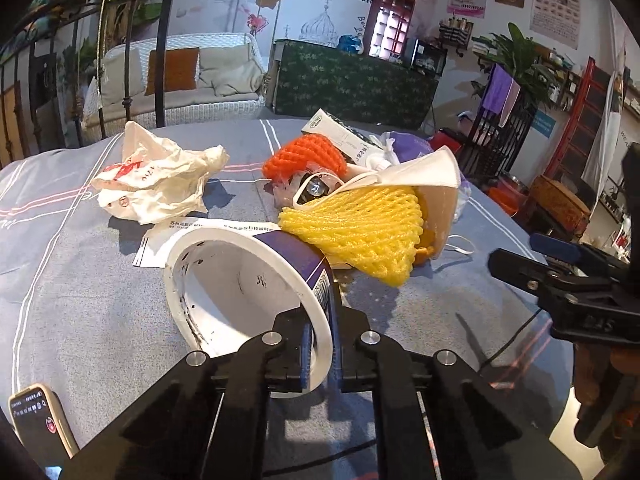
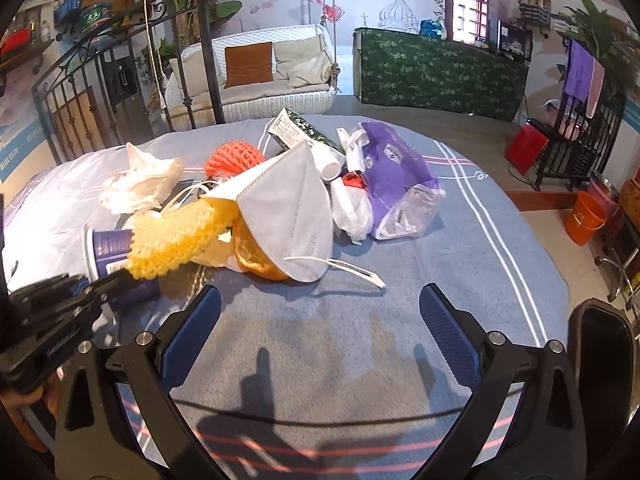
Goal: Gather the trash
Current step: 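Grasp the purple-and-white paper cup with the left tool while the right tool grasps the white mask, then carry the white mask with the right tool over the black bin and release it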
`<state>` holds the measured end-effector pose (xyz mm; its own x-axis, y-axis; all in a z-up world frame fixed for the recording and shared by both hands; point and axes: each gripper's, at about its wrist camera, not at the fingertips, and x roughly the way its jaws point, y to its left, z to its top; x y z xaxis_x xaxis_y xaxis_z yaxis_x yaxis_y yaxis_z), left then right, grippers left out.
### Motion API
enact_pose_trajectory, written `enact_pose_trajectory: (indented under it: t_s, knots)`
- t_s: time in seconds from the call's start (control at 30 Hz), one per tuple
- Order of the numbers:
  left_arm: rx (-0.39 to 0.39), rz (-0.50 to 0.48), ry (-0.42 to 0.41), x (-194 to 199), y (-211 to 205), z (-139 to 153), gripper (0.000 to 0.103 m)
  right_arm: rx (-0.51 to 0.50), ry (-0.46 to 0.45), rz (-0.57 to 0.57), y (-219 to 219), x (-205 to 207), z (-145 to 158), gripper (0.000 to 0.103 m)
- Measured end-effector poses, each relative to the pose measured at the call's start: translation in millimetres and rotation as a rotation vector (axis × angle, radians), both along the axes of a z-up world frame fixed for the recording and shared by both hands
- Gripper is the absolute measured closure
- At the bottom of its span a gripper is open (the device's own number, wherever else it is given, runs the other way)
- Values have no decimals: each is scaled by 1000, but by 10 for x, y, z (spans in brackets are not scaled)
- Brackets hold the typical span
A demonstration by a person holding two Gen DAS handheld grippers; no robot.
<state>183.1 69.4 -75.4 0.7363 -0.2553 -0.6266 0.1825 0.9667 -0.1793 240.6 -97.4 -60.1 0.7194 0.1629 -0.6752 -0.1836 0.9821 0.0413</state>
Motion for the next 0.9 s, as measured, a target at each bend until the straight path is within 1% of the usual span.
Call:
enact_pose_trajectory:
  t_s: [0.27, 0.3, 0.37, 0.4, 0.43, 0.47, 0.5, 0.53, 0.6, 0.7, 0.8, 0.9]
  knots:
    - [-43, -2, -19, -60, 25, 44, 95, 7, 31, 23, 192, 322, -49, 5]
    - [-50, -1, -20, -63, 32, 41, 95, 0, 34, 19, 223, 385, -60, 7]
    - [-65, 4, -28, -91, 47, 30, 95, -4, 33, 17, 246, 450, -82, 16]
    - [-70, 9, -30, -91, 49, 28, 95, -13, 38, 12, 260, 502, -103, 25]
    - [-73, 12, -32, -105, 47, 23, 95, -18, 42, 8, 259, 539, -125, 36]
    - [-74, 11, -33, -111, 36, 18, 95, -18, 45, 5, 259, 566, -139, 43]
    - [-72, 11, -31, -108, 25, 7, 95, -15, 48, 4, 258, 588, -151, 56]
    - [-72, 13, -31, -120, 19, -2, 95, -13, 46, 6, 258, 595, -153, 72]
    - [-81, 21, -33, -129, 27, -21, 95, -14, 23, 3, 244, 575, -135, 90]
    - [-77, 39, -44, -153, 36, -6, 95, -15, -24, -7, 215, 520, -68, 99]
    - [-70, 53, -74, -217, 42, 45, 95, -4, -66, -16, 163, 454, 25, 100]
    - [-67, 61, -107, -277, 62, 121, 95, -25, -118, -18, 136, 355, 131, 101]
